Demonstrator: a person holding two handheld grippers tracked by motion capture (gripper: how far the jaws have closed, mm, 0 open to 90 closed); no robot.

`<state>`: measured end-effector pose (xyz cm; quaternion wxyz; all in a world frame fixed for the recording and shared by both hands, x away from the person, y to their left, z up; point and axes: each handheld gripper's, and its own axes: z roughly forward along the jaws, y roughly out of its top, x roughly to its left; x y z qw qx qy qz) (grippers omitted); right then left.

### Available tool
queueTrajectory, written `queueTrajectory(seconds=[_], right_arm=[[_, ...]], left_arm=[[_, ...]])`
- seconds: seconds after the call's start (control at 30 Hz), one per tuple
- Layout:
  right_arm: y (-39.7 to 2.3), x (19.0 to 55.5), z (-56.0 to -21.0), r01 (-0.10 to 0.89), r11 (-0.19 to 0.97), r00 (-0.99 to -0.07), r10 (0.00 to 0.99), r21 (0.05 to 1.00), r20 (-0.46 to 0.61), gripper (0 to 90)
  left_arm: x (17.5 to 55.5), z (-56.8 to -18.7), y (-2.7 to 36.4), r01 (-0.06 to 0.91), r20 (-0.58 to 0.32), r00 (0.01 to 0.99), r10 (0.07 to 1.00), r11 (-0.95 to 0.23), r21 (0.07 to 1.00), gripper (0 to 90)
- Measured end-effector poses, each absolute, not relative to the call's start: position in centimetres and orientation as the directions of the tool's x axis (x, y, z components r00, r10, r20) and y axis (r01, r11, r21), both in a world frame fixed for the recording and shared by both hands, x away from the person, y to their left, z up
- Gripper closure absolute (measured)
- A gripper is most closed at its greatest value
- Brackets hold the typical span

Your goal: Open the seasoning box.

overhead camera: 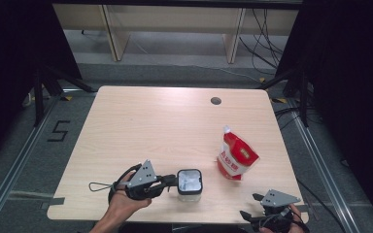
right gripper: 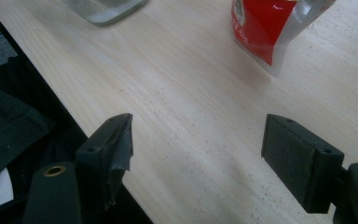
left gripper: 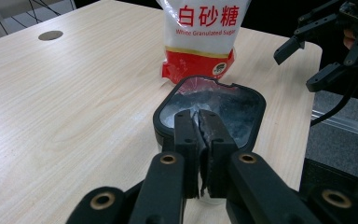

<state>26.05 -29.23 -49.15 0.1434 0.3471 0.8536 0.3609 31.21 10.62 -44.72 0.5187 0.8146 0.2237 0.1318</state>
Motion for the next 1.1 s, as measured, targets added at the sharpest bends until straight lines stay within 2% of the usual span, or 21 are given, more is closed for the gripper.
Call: queueTrajectory(seconds=[0.2,0.23,0.57,0.67,0.83,0.97,1.0,1.1], right_arm=[[-29.0,26.2,-49.2,0.474,0.51,-0.729,0.684,0.718,-0.005,25.9],[-28.8,25.9,-49.1,0.502,0.492,-0.713,0.7,0.711,0.019,25.9],[-28.6,26.0,-48.7,0.456,0.511,-0.738,0.674,0.728,-0.011,28.9],[-28.3,25.9,-48.6,0.431,0.509,-0.751,0.66,0.745,-0.016,32.6],[-27.4,25.9,-47.7,0.33,0.5,-0.777,0.625,0.801,-0.07,47.6],[-26.2,26.3,-47.4,0.295,0.477,-0.791,0.608,0.828,-0.069,53.2],[-25.7,26.2,-47.4,0.315,0.459,-0.788,0.614,0.831,-0.04,54.1],[-24.8,26.6,-47.2,0.272,0.47,-0.808,0.586,0.84,-0.065,57.7]], left_arm=[[31.5,-45.1,10.6,0.238,-0.011,0.858,0.514,-0.377,0.895,88.7],[31.6,-45.2,10.6,0.225,-0.003,0.863,0.505,-0.379,0.898,88.8],[31.4,-45.6,10.5,0.232,0.007,0.849,0.529,-0.385,0.894,89.0],[31.4,-45.6,10.6,0.223,0.016,0.852,0.523,-0.392,0.892,89.0],[31.3,-45.7,10.7,0.224,0.013,0.851,0.526,-0.384,0.896,89.1],[31.3,-45.9,10.7,0.241,-0.009,0.844,0.537,-0.364,0.9,89.0],[31.3,-45.9,10.7,0.231,-0.001,0.847,0.532,-0.367,0.901,89.1],[31.3,-45.9,10.8,0.23,0.004,0.846,0.534,-0.371,0.9,89.1]])
